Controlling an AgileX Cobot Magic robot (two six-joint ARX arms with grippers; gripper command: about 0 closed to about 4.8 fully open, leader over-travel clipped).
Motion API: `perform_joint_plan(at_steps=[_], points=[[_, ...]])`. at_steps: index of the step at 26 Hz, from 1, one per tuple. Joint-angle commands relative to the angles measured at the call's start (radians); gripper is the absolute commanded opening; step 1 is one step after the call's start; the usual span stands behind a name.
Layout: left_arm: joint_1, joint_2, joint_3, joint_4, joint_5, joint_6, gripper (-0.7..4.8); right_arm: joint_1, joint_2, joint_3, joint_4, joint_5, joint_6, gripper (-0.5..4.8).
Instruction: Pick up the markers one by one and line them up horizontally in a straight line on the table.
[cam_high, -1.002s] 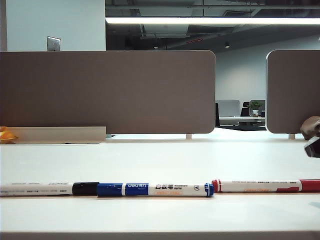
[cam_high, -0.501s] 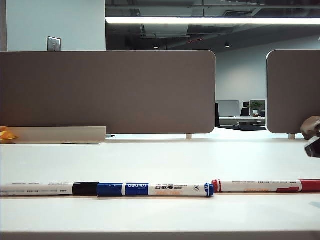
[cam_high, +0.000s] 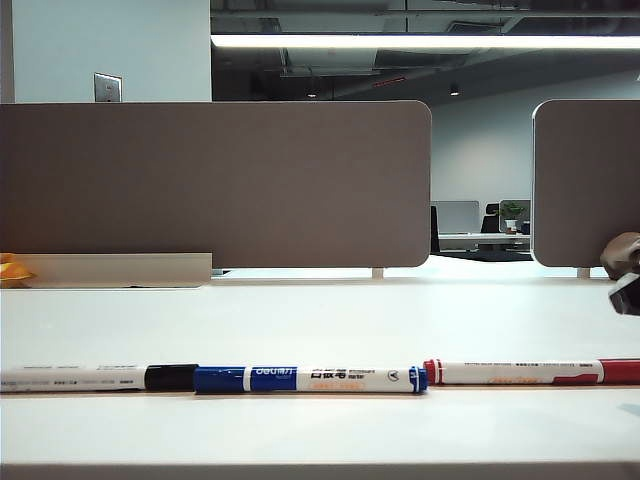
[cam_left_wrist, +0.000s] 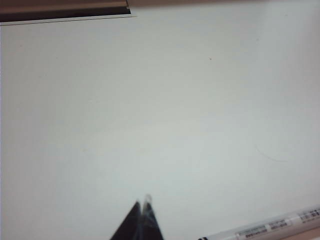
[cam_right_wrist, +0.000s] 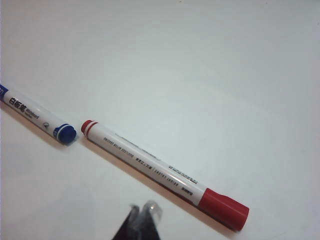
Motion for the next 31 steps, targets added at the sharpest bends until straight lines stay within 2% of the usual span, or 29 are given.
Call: perform_joint_plan(at_steps=[1,5,9,18,26,31], points=[[0.0,0.0,0.001,-0.003,0.006,-0.003,-0.05,0.0,-0.017,-0.007,0.006,0.002,-0.002,-0.01],[0.0,-0.019,0.001,-0.003,0.007,-0.003,-0.05,-0.003,-0.113,-0.007,0.004,0.002,-0.002,-0.01],[0.0,-0.089,0.001,-0.003,0.006,-0.003,-0.05,-0.048,-0.19,-0.007,0.004,-0.002,-0.002,-0.01],[0.002,-0.11,0.001,0.004,0.007,-0.003,-0.05,-0.254,-0.244,-0.007,0.004,-0.002,-0.002,-0.01],[0.004,-0.11,0.001,0.004,0.007,-0.003,-0.05,-0.383,-0.291,-0.007,0.003,-0.002,-0.002,-0.01],[0.05,-0.11,0.001,0.004,0.007,-0.003,-0.05,-0.486,-0.323,-0.007,0.008,-0.002,-0.002,-0.01]])
